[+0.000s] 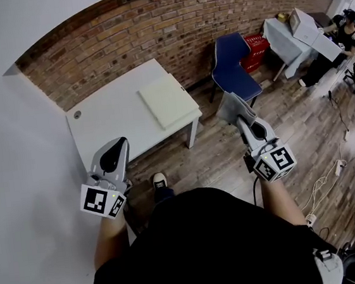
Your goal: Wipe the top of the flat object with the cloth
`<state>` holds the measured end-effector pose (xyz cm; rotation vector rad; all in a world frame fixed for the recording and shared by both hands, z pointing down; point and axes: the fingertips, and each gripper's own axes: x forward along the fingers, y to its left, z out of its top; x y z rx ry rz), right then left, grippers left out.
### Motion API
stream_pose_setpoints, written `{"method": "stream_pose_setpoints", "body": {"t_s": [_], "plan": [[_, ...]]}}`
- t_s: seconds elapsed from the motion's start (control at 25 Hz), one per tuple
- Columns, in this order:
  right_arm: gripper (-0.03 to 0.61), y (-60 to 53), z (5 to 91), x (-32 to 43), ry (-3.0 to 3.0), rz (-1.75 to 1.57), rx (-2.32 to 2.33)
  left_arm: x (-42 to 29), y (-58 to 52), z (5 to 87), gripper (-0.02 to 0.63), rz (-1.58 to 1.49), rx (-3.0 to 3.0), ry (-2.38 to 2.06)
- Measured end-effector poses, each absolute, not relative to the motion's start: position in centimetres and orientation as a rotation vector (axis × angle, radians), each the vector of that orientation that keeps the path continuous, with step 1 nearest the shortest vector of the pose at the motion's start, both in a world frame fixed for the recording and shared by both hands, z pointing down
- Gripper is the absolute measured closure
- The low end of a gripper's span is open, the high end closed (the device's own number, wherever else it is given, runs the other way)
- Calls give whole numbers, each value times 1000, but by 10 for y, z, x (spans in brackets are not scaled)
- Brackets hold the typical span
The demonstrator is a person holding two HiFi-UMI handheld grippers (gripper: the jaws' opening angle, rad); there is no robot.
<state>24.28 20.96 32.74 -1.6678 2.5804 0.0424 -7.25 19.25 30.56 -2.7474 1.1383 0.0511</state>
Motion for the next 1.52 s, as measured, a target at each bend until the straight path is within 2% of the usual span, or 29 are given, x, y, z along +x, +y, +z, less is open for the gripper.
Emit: {"method": "stream_pose_setpoints", "body": {"t_s": [1.52], "plan": [[568, 119, 349, 236, 2570, -49, -1742, -78, 90, 323, 612, 15, -2790, 1120]]}}
